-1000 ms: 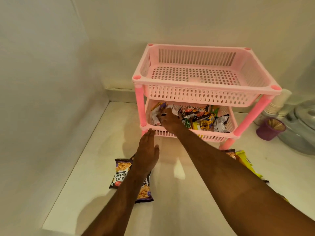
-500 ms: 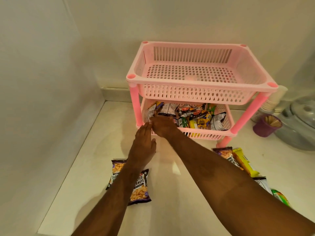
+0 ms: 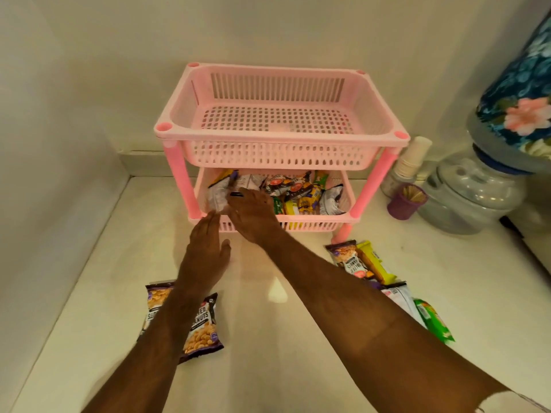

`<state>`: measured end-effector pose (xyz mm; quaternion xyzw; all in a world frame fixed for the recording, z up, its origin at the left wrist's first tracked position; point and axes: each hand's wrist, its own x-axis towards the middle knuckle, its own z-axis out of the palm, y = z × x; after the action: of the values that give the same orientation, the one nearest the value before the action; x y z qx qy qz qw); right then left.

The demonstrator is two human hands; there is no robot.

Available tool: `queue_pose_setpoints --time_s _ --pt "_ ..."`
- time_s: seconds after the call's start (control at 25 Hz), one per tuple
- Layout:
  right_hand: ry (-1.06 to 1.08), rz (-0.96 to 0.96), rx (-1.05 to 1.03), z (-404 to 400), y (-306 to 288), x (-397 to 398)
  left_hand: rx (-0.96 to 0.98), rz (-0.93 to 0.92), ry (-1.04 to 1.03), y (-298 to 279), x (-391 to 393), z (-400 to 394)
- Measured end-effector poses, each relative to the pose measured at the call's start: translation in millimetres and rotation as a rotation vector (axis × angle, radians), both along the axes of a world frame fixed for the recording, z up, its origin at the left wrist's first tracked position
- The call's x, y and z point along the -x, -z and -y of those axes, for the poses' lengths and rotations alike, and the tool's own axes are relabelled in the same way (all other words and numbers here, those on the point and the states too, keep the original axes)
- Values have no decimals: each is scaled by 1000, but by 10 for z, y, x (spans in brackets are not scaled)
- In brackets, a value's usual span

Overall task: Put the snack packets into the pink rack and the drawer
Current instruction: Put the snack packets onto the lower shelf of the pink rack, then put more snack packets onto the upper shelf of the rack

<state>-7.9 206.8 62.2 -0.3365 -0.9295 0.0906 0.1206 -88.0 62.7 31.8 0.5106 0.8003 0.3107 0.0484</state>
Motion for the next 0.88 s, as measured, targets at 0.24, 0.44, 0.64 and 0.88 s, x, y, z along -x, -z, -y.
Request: queue_pose_setpoints --time_s 0.24,0.44,0.64,0.88 --pt "11 -69 -9 166 355 -1050 13 -8 49 218 -389 -140" --pt "64 -30 1 241 534 -1819 60 -3 140 428 -917 -278" --pt "104 -125 24 278 599 -2580 147 56 221 488 -1545 -416" --pt "370 -140 154 197 652 -3519 257 303 225 574 -2335 -475"
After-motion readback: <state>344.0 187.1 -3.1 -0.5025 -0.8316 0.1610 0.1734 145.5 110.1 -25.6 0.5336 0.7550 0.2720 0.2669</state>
